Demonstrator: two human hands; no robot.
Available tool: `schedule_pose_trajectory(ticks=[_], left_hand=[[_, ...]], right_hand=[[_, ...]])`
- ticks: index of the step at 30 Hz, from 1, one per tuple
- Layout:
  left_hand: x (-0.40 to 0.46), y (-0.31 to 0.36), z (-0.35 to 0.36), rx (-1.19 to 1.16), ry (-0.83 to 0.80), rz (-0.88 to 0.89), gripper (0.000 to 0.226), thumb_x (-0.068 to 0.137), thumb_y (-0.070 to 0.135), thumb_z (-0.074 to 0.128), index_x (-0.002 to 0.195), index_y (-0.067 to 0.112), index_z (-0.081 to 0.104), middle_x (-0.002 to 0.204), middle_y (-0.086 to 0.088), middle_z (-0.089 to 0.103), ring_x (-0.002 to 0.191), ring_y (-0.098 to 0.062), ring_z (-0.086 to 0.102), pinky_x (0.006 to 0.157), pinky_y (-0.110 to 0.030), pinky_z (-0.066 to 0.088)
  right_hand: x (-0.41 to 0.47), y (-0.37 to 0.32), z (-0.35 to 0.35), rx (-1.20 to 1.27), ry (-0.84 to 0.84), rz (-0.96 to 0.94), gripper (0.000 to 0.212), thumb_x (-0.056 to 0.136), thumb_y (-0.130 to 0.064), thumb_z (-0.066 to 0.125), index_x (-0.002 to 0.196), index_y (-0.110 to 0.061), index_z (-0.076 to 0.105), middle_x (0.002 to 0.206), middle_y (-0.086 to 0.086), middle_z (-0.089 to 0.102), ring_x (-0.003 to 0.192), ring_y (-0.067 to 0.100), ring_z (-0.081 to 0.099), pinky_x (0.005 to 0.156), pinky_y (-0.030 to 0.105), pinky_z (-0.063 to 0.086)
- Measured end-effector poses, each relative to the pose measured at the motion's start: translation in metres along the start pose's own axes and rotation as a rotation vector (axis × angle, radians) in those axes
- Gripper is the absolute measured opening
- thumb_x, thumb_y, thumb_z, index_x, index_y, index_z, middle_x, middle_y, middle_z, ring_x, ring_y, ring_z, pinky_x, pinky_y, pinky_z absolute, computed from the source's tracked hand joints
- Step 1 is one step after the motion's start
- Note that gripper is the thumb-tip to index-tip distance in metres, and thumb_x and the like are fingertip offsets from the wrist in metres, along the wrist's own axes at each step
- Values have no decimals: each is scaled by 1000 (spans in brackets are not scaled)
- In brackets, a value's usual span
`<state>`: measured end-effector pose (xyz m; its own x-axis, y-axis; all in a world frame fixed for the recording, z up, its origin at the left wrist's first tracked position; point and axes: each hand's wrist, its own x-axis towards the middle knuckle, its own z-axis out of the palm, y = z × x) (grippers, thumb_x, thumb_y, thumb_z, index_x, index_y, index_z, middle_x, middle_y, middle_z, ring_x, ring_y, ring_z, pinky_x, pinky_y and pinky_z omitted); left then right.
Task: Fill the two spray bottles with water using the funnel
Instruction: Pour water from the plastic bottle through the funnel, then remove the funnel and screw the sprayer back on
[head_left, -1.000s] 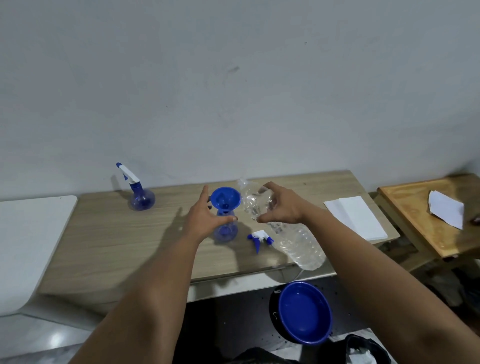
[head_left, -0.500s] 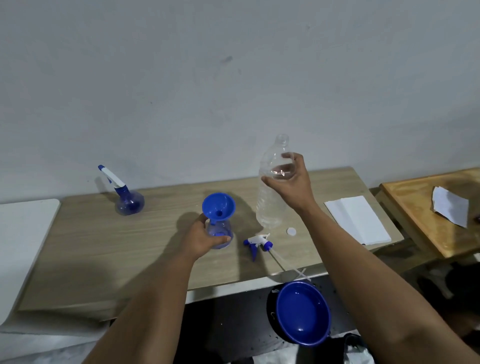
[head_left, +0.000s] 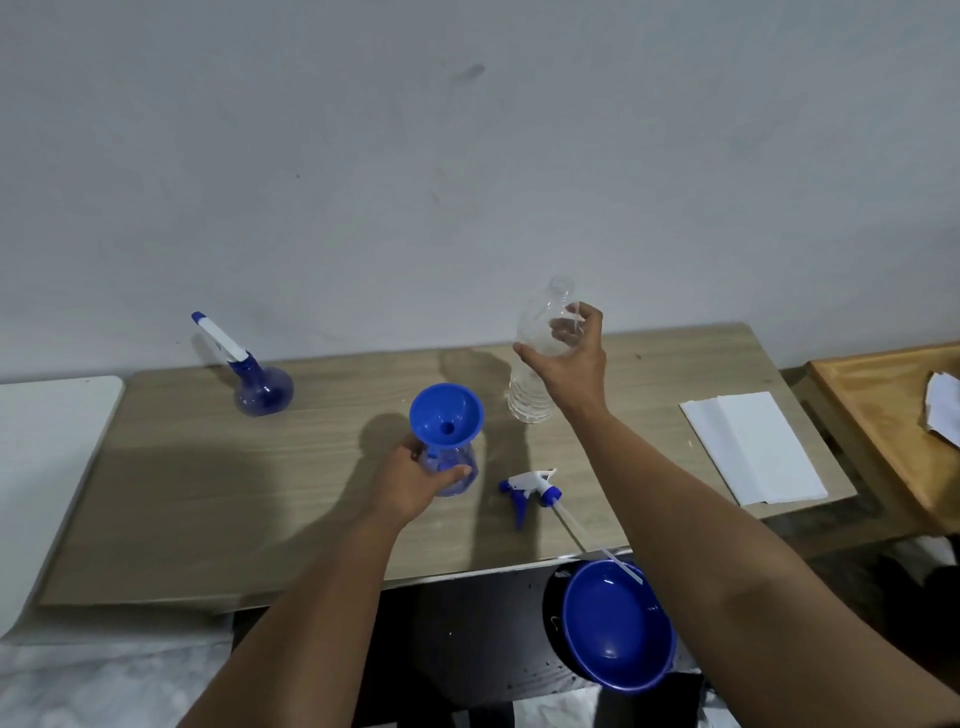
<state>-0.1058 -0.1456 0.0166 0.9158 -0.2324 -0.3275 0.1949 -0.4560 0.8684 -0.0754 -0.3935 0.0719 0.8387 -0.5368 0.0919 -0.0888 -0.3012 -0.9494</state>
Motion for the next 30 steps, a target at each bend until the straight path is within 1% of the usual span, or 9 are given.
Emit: schedule_pose_trajectory(ticks=[9,14,16,18,21,24,26,29,30], left_hand=[[-1,3,0,52,0,-7,41,70,29,90,97,34,60,95,9,71,89,-11,68,84,-35,56],[-5,6,-3,66,5,-24,44,71,31,90,103,27,59,94,10,68,86,-7,65,71,-25,49],[-2,3,-3,77,-16,-33,42,69,28,90,100,29,62,92,11,70,84,-9,67,74,-31,53],[3,0,-2,75,-63,-38,33,72,19,87,99,21,66,90,6,73,80,-12,69,79,-40,55],[-2,4,-2,103,-19,-89,39,79,16,83,92,30,49,84,14,56,67,1,61,67,-16,50],[-1,8,-2,76,-6,-91,52,77,21,85,80,40,37,82,17,49,66,29,51,61,3,42],[1,10,-4,57,-42,-122,44,80,18,83,81,36,43,77,13,55,62,8,62,61,-3,46],[-6,14,-4,-1,-91,-41,28,89,-13,62,87,13,56,81,-4,64,76,-21,65,89,-41,56],[-5,13,-4,19,-98,-4,30,87,-19,60,88,11,56,86,-6,62,80,-22,64,88,-43,57]], right_hand=[[-31,2,-10,-43,-38,165,127,72,-30,96,166,-32,11,161,4,43,147,20,44,118,39,40],[-97,3,-11,-24,179,-149,60,88,-5,75,143,-21,56,135,-5,59,130,13,56,109,47,49],[-103,-16,-5,-49,-7,-302,52,84,3,71,132,-17,65,128,-3,63,123,12,60,103,50,51],[-97,-50,3,-196,-376,-316,67,81,-9,78,144,-20,58,142,0,57,134,15,54,111,46,48],[-78,-93,25,-754,-871,-260,108,74,-38,87,163,-26,27,165,7,32,153,26,30,120,43,40],[-69,-112,52,-1153,-965,-357,97,70,-45,88,152,-24,42,143,8,52,128,31,53,103,46,52],[-66,-117,64,-1210,-984,-362,80,72,-40,89,140,-21,53,130,7,59,112,27,59,93,42,56],[-64,-118,69,-1231,-995,-364,81,71,-33,93,140,-22,52,126,4,62,108,26,60,93,42,57],[-65,-119,69,-1229,-998,-357,84,69,-32,94,141,-23,50,126,5,61,108,27,60,93,43,57]])
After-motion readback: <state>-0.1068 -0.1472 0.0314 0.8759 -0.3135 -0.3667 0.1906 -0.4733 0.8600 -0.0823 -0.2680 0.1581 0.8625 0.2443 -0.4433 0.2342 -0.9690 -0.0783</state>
